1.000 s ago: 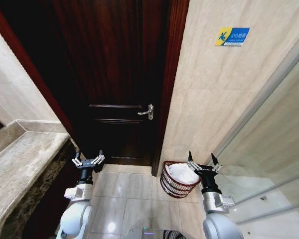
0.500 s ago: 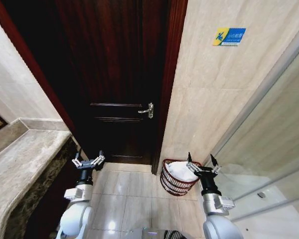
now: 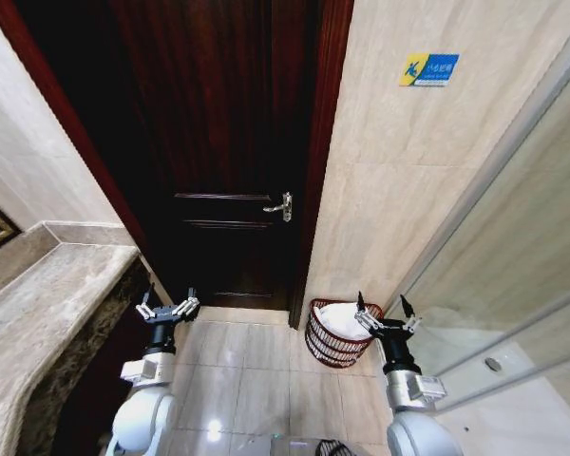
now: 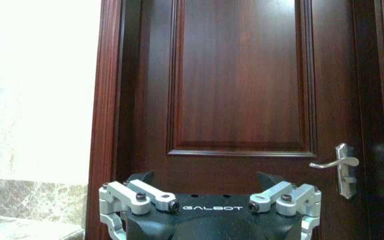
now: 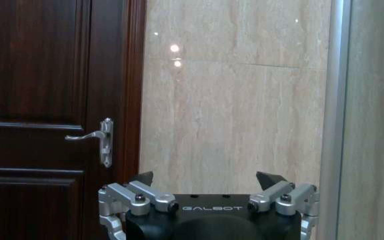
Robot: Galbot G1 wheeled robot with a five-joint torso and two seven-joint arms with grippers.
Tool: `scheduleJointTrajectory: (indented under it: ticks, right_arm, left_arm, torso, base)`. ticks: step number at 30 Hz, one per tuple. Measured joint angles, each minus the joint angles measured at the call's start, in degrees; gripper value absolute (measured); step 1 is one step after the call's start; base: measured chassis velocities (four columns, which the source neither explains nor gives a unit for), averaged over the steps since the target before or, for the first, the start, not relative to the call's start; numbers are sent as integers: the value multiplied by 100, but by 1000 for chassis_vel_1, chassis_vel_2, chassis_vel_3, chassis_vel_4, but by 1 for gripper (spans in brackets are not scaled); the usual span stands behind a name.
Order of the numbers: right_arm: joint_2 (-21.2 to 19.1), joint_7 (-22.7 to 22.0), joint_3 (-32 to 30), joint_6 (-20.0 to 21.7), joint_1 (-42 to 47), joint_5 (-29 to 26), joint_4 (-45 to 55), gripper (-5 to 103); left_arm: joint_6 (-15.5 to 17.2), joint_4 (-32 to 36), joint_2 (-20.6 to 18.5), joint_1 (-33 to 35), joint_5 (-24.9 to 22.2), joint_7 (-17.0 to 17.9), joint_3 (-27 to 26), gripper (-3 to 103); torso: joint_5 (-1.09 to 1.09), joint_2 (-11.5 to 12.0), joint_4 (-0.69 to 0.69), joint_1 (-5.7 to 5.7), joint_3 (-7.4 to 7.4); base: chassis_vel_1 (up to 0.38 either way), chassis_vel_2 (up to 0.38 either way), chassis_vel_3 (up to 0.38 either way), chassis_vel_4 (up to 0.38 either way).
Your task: Discard the used towel into the hamper.
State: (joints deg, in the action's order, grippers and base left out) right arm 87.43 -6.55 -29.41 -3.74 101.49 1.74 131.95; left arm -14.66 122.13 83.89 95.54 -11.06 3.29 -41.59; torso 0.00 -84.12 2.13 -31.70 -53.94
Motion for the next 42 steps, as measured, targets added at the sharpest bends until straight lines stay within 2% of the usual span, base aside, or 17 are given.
scheduleJointTrajectory:
  ticks: [30,42]
  right_arm:
    - [4,-90,127,-147,114,76,45,100]
    - [9,-105,111,-243,215,68,67,100]
  left_arm:
    - [-31,79,-3,52,-70,-60,13,100]
    - [-244,73,9,73,-40,-83,36,100]
  torso:
    - [1,0,0,0,0]
    - [0,0,0,0,0]
  base:
    - [49,-51,-55,56]
    - [60,-47,-59,57]
